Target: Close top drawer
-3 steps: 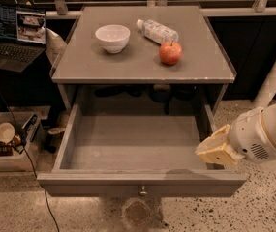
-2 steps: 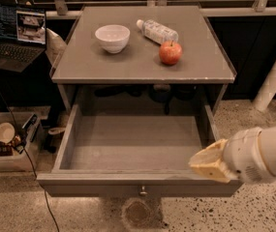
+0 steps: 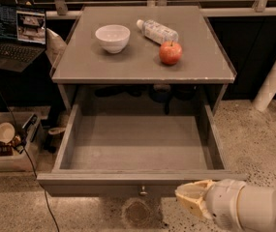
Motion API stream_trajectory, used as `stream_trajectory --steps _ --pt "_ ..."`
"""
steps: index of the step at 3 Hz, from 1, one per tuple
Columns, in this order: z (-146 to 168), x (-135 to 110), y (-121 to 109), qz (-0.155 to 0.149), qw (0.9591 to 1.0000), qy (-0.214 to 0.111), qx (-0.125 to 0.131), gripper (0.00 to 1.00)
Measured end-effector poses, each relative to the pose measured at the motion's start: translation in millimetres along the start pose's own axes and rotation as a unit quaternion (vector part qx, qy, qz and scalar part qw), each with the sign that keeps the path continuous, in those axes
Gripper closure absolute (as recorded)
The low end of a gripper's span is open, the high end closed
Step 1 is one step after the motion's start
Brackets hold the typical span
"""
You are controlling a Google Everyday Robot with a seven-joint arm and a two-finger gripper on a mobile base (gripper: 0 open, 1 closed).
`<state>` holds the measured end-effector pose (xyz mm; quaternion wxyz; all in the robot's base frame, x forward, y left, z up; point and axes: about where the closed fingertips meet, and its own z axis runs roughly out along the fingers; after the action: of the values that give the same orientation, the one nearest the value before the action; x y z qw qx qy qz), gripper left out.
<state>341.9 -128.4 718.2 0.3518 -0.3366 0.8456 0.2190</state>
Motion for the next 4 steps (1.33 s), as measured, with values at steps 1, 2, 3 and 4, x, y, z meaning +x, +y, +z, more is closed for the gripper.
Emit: stream_trajectory --steps 1,2,3,4 --pt "34.8 31.4 -6.8 0.058 0.9976 -0.032 0.023 1.00" --pt "63.2 52.2 -29.3 0.096 0.9930 -0.047 0.050 1.00" --pt "94.5 62.0 -55.4 0.112 0.9907 -0.047 0.062 1.00" --pt "105.5 62.6 -67.9 0.108 0.9913 -0.044 0.061 1.00"
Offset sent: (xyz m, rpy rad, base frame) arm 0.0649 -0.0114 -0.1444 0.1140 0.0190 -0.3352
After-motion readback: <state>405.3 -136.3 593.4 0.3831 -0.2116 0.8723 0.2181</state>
